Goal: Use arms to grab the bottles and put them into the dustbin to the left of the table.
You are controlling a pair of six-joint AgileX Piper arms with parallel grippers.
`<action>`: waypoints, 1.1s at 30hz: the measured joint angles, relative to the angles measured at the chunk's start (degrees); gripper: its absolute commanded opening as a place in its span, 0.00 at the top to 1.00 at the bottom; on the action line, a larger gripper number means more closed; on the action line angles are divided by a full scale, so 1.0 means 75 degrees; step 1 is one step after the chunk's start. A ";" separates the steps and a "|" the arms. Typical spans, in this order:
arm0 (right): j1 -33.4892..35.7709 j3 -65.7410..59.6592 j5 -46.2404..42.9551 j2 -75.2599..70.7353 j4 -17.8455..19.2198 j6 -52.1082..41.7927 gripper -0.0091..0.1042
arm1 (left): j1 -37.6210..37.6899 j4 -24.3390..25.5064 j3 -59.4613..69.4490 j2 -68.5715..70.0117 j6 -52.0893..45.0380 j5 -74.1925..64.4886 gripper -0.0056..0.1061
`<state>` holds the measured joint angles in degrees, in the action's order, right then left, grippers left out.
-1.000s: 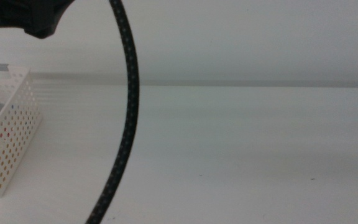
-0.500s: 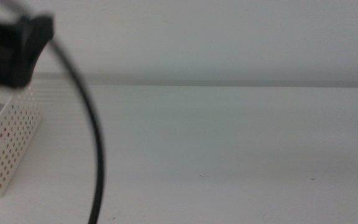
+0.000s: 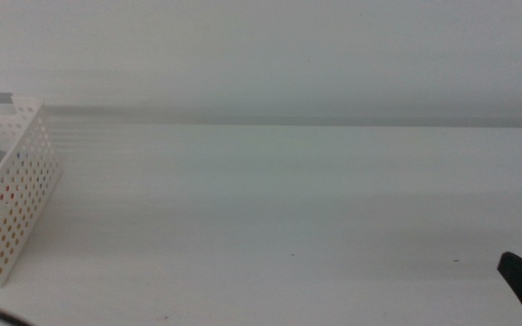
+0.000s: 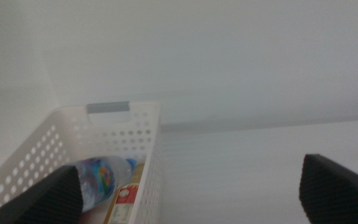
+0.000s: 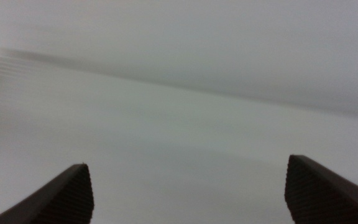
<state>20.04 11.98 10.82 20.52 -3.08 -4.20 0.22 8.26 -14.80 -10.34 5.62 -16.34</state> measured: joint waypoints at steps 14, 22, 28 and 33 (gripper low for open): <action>-0.1520 -0.1555 -0.1614 -0.1272 0.0896 0.0000 0.20 | -0.0761 -0.0479 0.1906 0.1341 0.0000 0.0424 0.11; -0.1536 -0.1555 -0.1511 -0.2626 0.0896 0.0000 0.20 | -0.0761 -0.0509 0.1945 0.1341 0.0000 0.0508 0.11; -0.1536 -0.1555 -0.1493 -0.2716 0.0779 0.0000 0.20 | -0.0761 -0.0509 0.1945 0.1341 0.0000 0.0527 0.11; -0.1536 -0.1555 -0.1002 -0.2716 0.0750 0.0000 0.20 | -0.0761 -0.0509 0.1945 0.1341 0.0000 0.0527 0.11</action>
<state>8.52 0.32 3.31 0.15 2.55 -4.20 -5.49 4.44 -0.22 -0.29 5.62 -12.38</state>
